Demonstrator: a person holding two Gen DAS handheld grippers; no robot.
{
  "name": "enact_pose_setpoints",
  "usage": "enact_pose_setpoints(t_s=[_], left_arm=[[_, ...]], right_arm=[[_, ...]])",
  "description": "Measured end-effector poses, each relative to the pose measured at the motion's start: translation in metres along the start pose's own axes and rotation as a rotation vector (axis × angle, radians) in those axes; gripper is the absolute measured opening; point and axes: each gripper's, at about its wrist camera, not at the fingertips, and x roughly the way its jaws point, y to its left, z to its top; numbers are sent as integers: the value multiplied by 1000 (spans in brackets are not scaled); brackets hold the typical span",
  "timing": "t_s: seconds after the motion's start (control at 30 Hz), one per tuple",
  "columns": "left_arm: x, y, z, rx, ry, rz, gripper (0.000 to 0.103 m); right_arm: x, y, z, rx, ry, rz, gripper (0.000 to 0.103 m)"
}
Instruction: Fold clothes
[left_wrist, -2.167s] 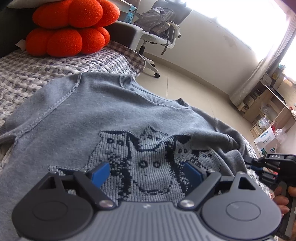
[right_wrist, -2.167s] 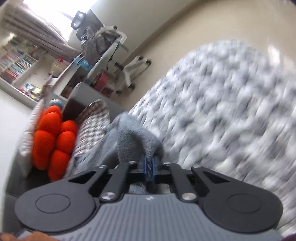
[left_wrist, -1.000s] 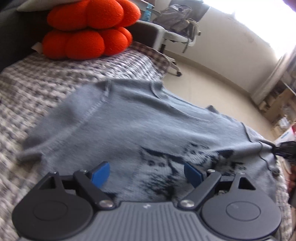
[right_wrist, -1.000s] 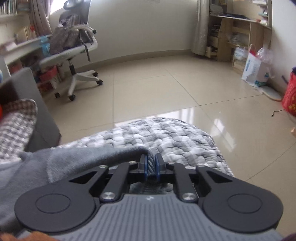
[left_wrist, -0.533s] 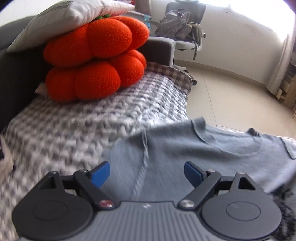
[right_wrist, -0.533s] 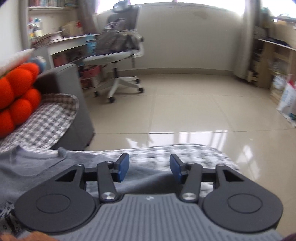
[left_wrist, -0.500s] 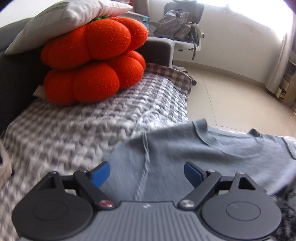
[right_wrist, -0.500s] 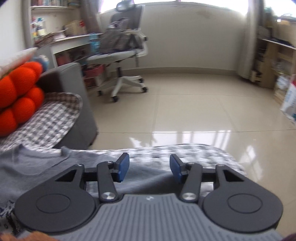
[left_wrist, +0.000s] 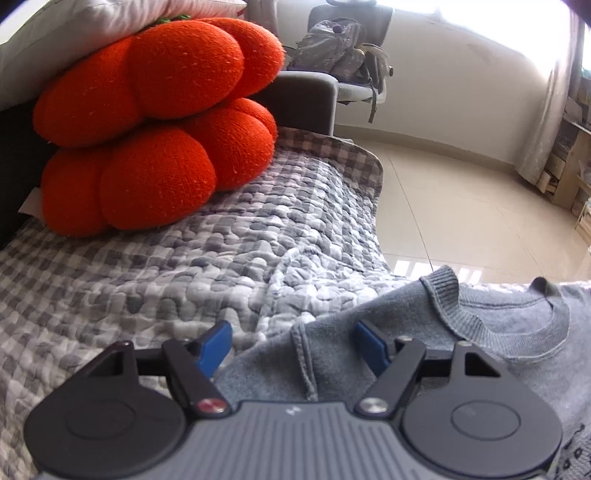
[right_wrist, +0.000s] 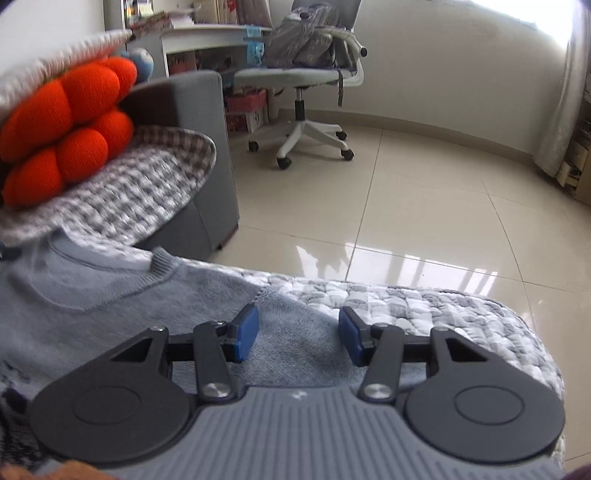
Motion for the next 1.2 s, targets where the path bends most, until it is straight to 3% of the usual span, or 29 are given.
enact_pose_setpoints(t_s=[0.07,0.13,0.17,0.23,0.27,0.3,0.5,0.67,0.8,0.9,0.93,0.97,1.03,1.07,1.1,1.2], left_arm=[[5,0,1,-5,1,-4,59],[10,-1,1,-10,1,-8,51],[9,-2,0,-13,-4,0,44],[7,-6,-2,-20,-20,23,33],[5,-7,-2,-24,-31,34,15],[3,-7,-2,-30,-40,29,5],[-6,-18,8,-45,-108,50,5],[9,-26,13,-21,-92,73,5],[20,-32,17,-1,-79,92,5],[24,-27,21,10,-54,23,10],[24,-24,22,6,-50,-6,23],[24,-21,24,3,-46,-36,46],[27,-16,26,-30,-33,-95,61],[28,-13,28,-47,-26,-125,61],[30,-15,28,-45,-18,-135,61],[35,-27,23,0,-6,-126,59]], right_arm=[[4,-1,-3,15,-13,-19,45],[2,4,-7,4,-33,-19,26],[0,8,-8,-11,-40,-17,10],[-5,17,-11,-48,-54,-42,5],[-8,20,-12,-63,-65,-62,3],[-12,21,-13,-65,-84,-84,3],[-38,6,-5,-23,-194,-203,1],[-33,-1,0,-41,-177,-236,1],[-15,4,-2,-59,-131,-217,1],[-6,6,-3,-54,-94,-156,3],[-5,5,-4,-43,-91,-129,4],[-6,4,-2,-29,-94,-99,13],[-6,1,2,2,-100,-55,28],[-6,0,4,17,-102,-32,53],[-6,-1,6,27,-107,-13,60],[5,7,9,11,-67,16,60]])
